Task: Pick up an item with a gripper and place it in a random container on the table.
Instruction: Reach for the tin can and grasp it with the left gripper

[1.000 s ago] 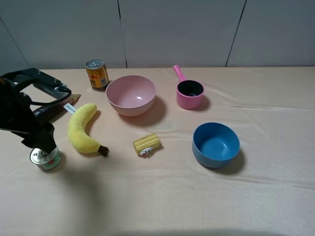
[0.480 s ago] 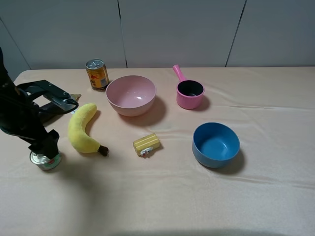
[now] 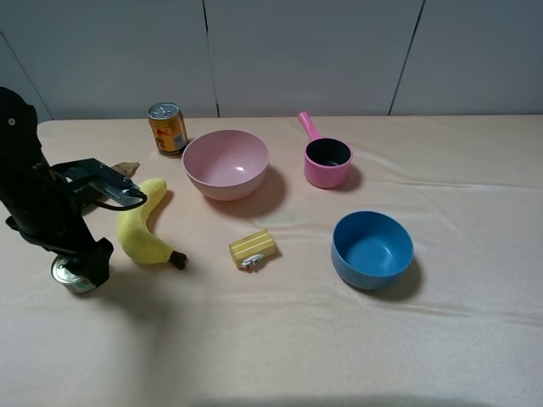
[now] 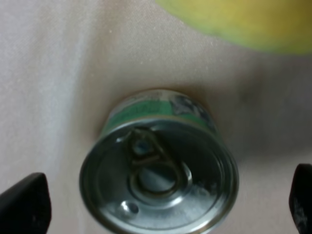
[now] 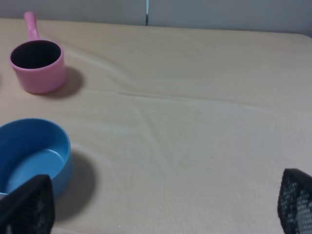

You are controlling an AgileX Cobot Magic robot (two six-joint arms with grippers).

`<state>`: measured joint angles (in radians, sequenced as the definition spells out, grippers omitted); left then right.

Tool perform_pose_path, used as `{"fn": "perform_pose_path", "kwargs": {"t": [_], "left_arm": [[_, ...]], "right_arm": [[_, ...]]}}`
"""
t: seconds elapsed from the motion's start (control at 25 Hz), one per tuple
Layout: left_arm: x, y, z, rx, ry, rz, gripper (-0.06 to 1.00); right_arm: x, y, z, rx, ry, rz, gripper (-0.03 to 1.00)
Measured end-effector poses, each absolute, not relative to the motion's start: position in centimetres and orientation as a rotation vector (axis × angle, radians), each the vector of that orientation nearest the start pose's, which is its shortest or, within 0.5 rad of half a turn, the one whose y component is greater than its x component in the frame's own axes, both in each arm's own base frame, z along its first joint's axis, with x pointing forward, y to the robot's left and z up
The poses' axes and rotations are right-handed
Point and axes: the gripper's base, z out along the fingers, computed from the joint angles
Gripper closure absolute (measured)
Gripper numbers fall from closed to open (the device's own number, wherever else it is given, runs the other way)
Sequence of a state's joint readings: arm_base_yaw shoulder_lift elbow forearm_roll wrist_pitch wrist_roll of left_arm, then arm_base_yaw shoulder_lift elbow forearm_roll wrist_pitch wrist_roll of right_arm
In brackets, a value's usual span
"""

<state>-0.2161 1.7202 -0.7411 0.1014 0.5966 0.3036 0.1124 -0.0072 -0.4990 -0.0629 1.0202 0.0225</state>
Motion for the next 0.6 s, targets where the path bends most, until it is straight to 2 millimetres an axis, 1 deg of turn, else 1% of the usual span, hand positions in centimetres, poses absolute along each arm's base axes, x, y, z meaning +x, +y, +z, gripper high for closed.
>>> {"fn": "perform_pose_path", "kwargs": {"t": [0.36, 0.6], "left_arm": [[25.9, -5.2, 11.2, 0.917, 2.947, 0.093, -0.05], [26.0, -5.2, 11.2, 0.914, 2.934, 0.092, -0.05]], "right_arm": [[-0.4, -0.5, 28.0, -0.088, 1.994, 0.012, 0.27], [-0.4, -0.5, 28.0, -0.088, 1.994, 0.012, 0.27]]}}
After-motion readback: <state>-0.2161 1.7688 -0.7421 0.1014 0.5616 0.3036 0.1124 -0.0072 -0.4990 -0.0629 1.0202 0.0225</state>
